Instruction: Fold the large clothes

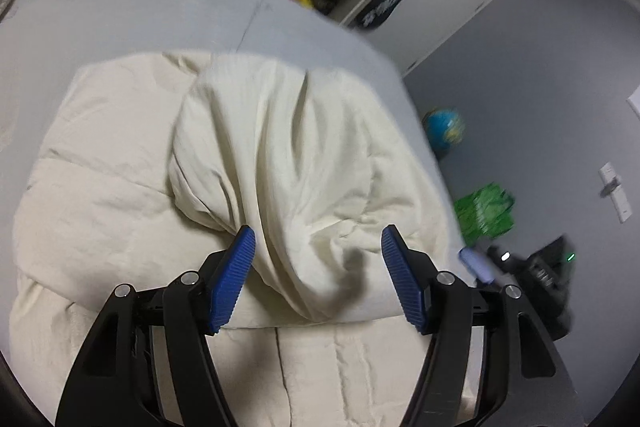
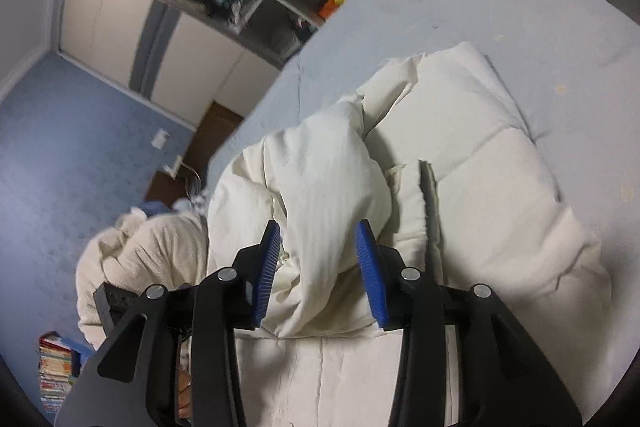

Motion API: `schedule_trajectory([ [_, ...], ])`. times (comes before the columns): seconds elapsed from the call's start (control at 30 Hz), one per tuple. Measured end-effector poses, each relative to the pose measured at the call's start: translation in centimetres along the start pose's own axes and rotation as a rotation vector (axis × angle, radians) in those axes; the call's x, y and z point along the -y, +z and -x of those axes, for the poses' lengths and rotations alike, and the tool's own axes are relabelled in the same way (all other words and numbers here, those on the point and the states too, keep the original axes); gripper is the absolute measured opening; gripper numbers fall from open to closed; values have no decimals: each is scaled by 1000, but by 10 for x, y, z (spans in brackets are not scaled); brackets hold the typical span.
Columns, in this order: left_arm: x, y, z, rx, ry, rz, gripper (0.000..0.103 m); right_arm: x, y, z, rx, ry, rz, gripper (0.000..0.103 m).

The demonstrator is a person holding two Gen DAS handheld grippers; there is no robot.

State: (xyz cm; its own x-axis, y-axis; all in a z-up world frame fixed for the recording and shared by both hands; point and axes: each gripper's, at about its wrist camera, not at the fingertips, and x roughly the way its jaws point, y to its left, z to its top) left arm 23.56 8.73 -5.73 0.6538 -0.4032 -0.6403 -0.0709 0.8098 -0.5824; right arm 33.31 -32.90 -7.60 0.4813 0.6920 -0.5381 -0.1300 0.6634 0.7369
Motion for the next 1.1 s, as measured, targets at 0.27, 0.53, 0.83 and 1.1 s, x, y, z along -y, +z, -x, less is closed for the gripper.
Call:
schedule_trajectory([
  [0.27,-7,-13,-18,-54,15,-27,11,-16,6,-53,-130,-98,97,8],
  [0.53,-33,-47,-9,11,-29,10,10,41,-28,-47,-52,101,-194,6],
  [0.83,-60,-65,-1,65,-137,81,11,-5,-28,-20,23,7,-6,18],
  [1.1,-76,-75,13,100,-174,117,11,-15,-28,-4,87,-125,32,21],
])
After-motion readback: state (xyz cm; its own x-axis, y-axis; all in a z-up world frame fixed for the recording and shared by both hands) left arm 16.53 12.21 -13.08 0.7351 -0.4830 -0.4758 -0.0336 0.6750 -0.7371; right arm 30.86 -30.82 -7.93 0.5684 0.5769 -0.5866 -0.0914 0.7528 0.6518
